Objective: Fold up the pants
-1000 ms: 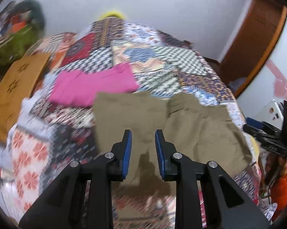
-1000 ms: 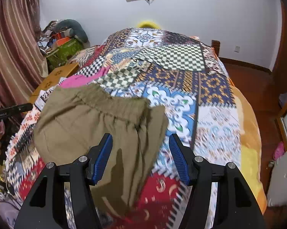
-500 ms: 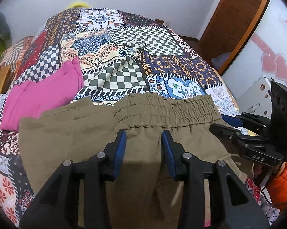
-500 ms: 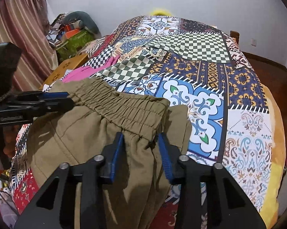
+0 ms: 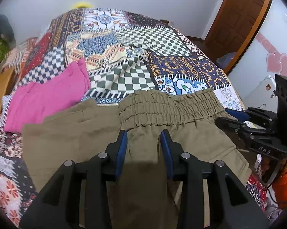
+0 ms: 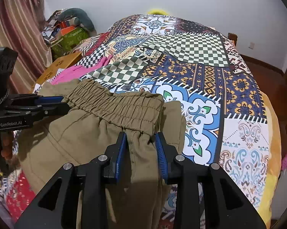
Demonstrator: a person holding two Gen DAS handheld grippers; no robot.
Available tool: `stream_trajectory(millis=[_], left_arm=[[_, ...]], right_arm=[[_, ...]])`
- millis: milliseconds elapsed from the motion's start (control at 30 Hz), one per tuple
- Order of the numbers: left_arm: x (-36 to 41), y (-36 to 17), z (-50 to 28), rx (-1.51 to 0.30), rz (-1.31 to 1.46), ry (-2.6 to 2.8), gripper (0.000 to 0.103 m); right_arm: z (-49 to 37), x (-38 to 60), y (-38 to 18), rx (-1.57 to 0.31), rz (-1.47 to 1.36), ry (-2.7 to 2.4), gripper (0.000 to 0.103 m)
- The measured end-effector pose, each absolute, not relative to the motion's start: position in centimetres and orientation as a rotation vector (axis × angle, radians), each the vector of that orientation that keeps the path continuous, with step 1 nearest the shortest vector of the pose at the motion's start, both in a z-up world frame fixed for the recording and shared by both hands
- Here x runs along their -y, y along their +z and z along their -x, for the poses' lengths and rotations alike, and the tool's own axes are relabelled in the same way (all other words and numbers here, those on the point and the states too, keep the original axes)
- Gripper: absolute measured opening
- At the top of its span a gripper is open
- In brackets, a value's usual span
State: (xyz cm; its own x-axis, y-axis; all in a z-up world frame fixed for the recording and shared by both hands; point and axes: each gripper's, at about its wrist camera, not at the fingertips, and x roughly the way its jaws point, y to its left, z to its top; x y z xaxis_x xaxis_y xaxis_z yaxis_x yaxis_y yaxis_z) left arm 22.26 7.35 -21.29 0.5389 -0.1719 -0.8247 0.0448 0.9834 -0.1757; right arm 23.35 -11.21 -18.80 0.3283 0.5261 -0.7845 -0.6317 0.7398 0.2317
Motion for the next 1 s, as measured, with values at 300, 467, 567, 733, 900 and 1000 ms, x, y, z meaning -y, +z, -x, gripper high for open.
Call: stream_trajectory(millis=[300, 467, 567, 733, 900, 1000], left_arm=[[-8.0, -17.6, -18.6, -0.915, 0.079, -0.061, 0.037], [-9.1, -16.3, -16.0, -0.895, 0.112, -0.032, 0.043], [-9.5, -16.1, -14.7, -0.887, 0.101, 0.004, 0.050], [-11.0, -16.9, -13.0, -0.910, 0.155, 0.037, 0.077], [-12.5, -18.8, -12.2, -0.969, 0.177, 0.079, 0.078], [-13.4, -20.1, -12.1, -0.996, 0.203, 0.104, 0.078]], right_arm=[[-22.4, 13.4, -15.4, -0.922, 0.097, 0.722, 0.034], [-21.3, 13.8, -14.0, -0.901, 0.097, 0.714, 0.040], [-20.4, 13.9, -13.5, -0.886, 0.105, 0.710, 0.047], [-19.6, 14.0, -13.9, -0.909, 0.097, 0.700, 0.049], [-19.1, 14.6, -14.8, -0.918, 0.072, 0.651, 0.077], [-19.4, 15.0, -15.7, -0.953, 0.048, 0.629, 0.077]])
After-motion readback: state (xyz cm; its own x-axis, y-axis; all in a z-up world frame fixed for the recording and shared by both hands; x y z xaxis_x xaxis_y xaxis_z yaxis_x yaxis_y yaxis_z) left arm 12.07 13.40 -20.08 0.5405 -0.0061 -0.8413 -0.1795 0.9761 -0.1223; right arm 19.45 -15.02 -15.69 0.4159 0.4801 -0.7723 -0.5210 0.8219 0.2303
